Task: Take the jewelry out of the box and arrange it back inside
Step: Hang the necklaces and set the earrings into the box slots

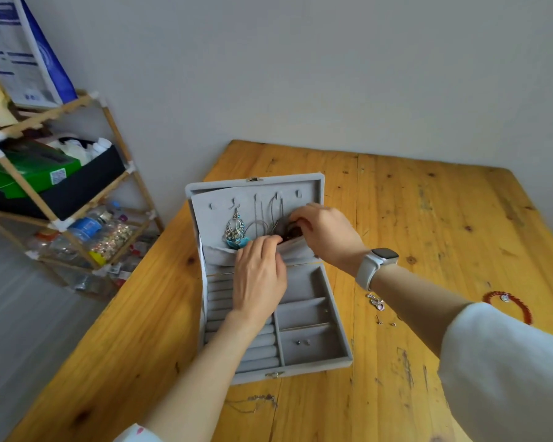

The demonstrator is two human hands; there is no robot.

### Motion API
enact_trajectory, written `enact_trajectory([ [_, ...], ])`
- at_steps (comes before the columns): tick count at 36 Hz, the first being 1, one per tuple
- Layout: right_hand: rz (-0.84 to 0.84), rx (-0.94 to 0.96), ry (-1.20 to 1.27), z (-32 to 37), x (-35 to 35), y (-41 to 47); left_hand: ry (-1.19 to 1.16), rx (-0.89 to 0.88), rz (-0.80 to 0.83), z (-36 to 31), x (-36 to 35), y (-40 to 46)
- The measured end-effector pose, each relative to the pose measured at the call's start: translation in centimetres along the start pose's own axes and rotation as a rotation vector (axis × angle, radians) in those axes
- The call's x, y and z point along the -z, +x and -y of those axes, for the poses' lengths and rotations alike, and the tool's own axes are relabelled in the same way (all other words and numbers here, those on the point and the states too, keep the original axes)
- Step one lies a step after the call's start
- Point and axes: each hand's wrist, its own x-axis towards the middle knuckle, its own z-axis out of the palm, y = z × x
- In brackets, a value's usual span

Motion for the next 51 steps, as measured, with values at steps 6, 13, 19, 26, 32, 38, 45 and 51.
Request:
enact_trajectory([
  [6,-0.27,-0.036,0.125,0.0,0.1,-0.3,0.083,-0.059,0.059,-0.3,0.3,0.4],
  [13,-0.375,-0.023,0.173,0.7,0.7,0.9,0.229,-0.075,0.141,-0.5,0.0,0.8],
  [19,-0.511,-0.003,0.03,0.9,-0.2,1.7,0.226,-0.099,0.117,-0.4,0.0,0.2],
  [26,-0.636,0.009,-0.131,0.4,-1.0,2.4,0.181,-0.136,0.122,0.1,0.2,-0.3],
  [32,-0.686,-0.007,-0.213,-0.2,-1.3,2.8,0.16,-0.152,0.134,0.2,0.4,-0.5],
  [38,-0.628,-0.015,-0.229,-0.5,-1.7,1.8,0.144,-0.141,0.123,0.2,0.2,-0.7],
  [45,-0.542,-0.145,-0.09,1.0,-2.4,1.3,0.137,-0.115,0.158,0.1,0.2,-0.7],
  [51,-0.547,-0.191,-0.081,1.7,-2.9,0.6,0.129,-0.11,0.177,0.0,0.4,-0.8],
])
